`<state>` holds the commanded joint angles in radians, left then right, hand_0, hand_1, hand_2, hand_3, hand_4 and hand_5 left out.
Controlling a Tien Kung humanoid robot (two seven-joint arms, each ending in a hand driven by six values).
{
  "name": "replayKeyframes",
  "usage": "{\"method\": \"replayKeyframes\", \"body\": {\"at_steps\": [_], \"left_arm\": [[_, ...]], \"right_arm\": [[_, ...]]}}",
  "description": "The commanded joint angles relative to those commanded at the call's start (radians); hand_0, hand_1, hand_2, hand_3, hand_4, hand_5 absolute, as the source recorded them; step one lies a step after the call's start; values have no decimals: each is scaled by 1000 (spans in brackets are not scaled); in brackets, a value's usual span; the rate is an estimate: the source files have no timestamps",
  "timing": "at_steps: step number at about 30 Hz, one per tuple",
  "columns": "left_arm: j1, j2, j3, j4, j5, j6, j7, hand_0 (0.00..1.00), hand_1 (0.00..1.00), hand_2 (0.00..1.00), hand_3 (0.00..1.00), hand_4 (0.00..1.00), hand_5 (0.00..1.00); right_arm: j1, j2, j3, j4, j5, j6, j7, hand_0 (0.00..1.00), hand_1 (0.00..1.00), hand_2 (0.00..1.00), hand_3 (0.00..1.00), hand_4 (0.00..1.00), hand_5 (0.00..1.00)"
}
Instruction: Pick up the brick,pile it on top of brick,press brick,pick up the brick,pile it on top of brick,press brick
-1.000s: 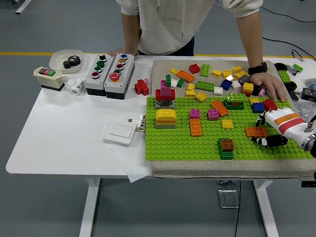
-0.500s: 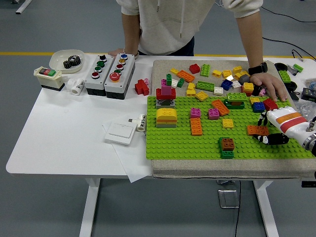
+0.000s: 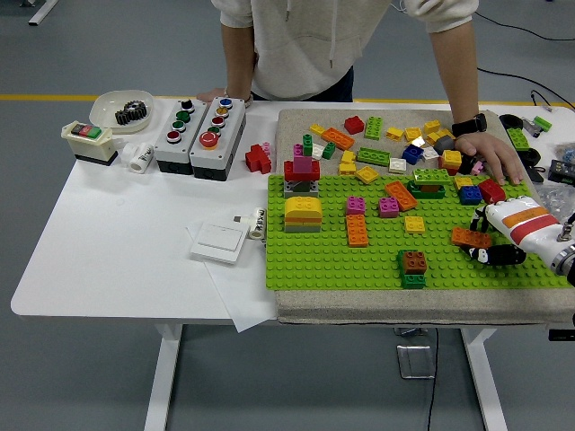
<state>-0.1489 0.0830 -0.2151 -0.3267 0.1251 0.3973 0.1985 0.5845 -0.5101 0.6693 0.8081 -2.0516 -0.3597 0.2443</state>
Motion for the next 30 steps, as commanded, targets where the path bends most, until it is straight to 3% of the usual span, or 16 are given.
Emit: {"method": "replayKeyframes", "body": {"at_steps": [30], "left_arm": [[4,-1,-8,1,16,-2,7,772,752,751,595,656,677]], "right_arm": [[-12,2,-9,1,24,-27,10,238,381,445,470,662,536]]}}
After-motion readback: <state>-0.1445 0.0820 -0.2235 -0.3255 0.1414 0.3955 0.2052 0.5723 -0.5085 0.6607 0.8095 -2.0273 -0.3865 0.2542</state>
